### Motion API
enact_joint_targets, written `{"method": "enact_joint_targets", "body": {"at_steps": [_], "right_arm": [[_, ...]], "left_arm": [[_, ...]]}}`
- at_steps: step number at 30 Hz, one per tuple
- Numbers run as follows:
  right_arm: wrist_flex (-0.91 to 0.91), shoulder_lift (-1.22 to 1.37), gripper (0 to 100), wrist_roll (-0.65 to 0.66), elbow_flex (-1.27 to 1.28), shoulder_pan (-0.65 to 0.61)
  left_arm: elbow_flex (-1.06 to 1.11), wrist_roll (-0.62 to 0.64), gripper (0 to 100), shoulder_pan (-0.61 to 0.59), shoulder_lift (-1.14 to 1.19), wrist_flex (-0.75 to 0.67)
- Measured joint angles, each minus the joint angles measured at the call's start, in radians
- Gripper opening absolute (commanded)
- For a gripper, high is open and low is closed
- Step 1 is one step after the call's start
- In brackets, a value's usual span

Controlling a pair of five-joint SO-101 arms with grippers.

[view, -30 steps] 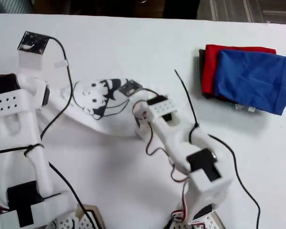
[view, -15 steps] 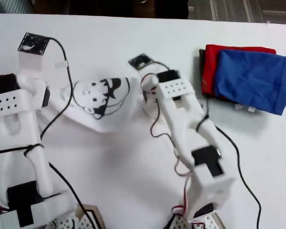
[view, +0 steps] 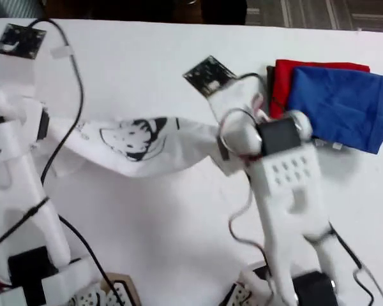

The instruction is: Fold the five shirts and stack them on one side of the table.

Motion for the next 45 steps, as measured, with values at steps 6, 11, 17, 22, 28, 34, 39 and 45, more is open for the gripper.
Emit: {"method": "enact_joint_targets", "body": {"at_steps": [6,11,17,22,28,34,39,45], "right_arm": [[0.018,-0.181,2.0,0.000,0.015,0.000],[-0.002,-0.186,2.0,0.002,0.141,0.000],[-0.279,-0.034,2.0,0.002,0.302,0.011],[-0.588,0.253,7.9,0.000,0.276,0.110],[-0.612,0.683,39.4,0.000,0.023,0.204],[-0.443,0.931,45.1,-0.002,-0.324,0.241],[-0.206,0.951,27.7,0.000,-0.516,0.175],[-0.058,0.957,29.6,0.000,-0.600,-0.008]], "left_arm": [[0.000,-0.002,3,0.002,-0.176,0.000],[0.112,-0.002,3,0.002,-0.213,-0.012],[0.327,-0.002,3,0.000,-0.091,-0.258],[0.358,-0.002,3,0.028,0.087,-0.450],[0.358,-0.002,3,0.060,0.301,-0.586],[0.364,-0.002,3,0.060,0.364,-0.635],[0.364,-0.002,3,0.060,0.364,-0.635],[0.364,-0.002,3,0.060,0.364,-0.635]]}}
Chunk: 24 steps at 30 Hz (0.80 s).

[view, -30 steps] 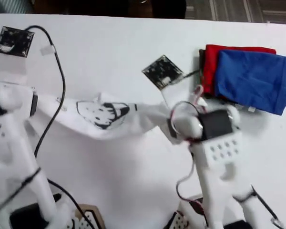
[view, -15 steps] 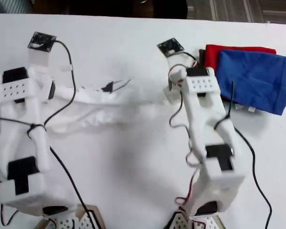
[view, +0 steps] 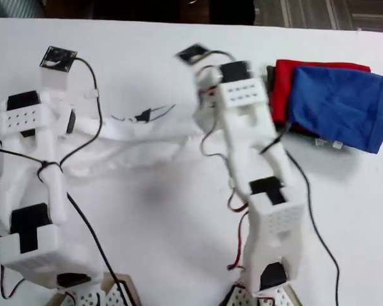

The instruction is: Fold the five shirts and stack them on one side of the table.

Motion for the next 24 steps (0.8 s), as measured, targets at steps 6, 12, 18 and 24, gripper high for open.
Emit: {"method": "enact_joint_targets", "body": {"at_steps": [6,12,18,24], "right_arm": [[-0.094,0.086,29.8,0.000,0.000,-0.121],[-0.252,0.245,29.8,0.000,-0.003,-0.144],[-0.364,0.327,29.8,-0.063,-0.215,-0.060],[-0.468,0.483,29.8,-0.143,-0.479,0.068]], "left_arm": [[-0.003,0.000,3,0.000,0.000,0.003],[-0.078,0.000,3,0.003,0.000,0.074],[-0.132,0.000,3,0.003,0.000,0.152],[-0.132,0.000,3,0.005,0.000,0.163]]}}
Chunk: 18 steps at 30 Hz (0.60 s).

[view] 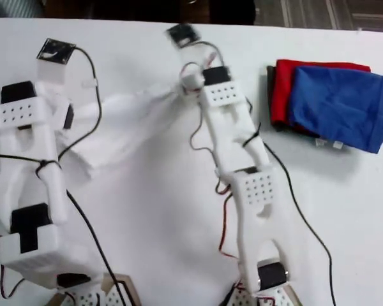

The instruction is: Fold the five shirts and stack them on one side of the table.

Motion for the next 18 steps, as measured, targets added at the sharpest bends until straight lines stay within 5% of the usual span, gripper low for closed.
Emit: {"method": "enact_joint_targets", "body": {"at_steps": [7,12,18], "right_arm": [[0.216,0.071,28.5,-0.002,-0.207,0.018],[0.400,0.077,0.5,-0.002,-0.275,-0.002],[0.509,0.077,19.7,-0.003,-0.278,-0.002]], "left_arm": [[0.000,0.000,3,0.000,0.000,0.000],[0.000,0.000,3,0.000,0.000,0.000],[0.000,0.000,3,-0.002,0.000,0.000]]}}
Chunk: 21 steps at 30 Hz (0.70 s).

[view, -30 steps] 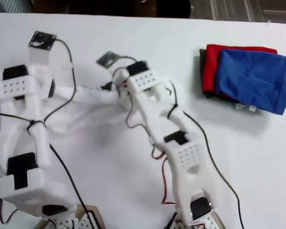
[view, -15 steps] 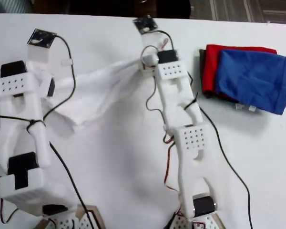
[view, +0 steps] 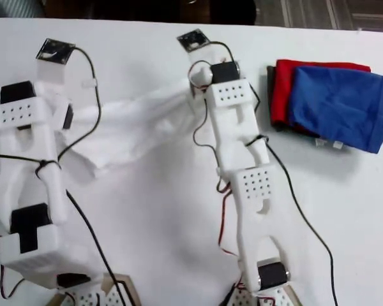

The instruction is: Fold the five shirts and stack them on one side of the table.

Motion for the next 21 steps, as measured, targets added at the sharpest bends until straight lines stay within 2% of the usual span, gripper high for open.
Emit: {"method": "enact_joint_targets", "body": {"at_steps": [5,11,13,16,18,21], "right_arm": [[0.034,0.000,29.7,0.000,0.000,-0.005],[0.035,0.000,29.8,0.000,0.066,-0.018],[0.035,0.000,22.7,0.000,0.120,-0.028],[0.035,0.000,0.0,0.000,0.164,-0.031],[0.035,0.000,4.5,-0.003,0.166,-0.029],[0.035,0.000,2.3,-0.005,0.166,-0.023]], "left_arm": [[0.000,0.000,3,0.000,0.000,0.000],[0.000,0.000,3,0.000,0.000,0.028],[0.000,0.000,3,0.000,0.000,0.028],[0.000,0.000,3,0.000,0.000,0.028],[0.000,0.000,3,0.000,0.000,0.032],[-0.032,0.000,3,0.000,0.000,0.072]]}}
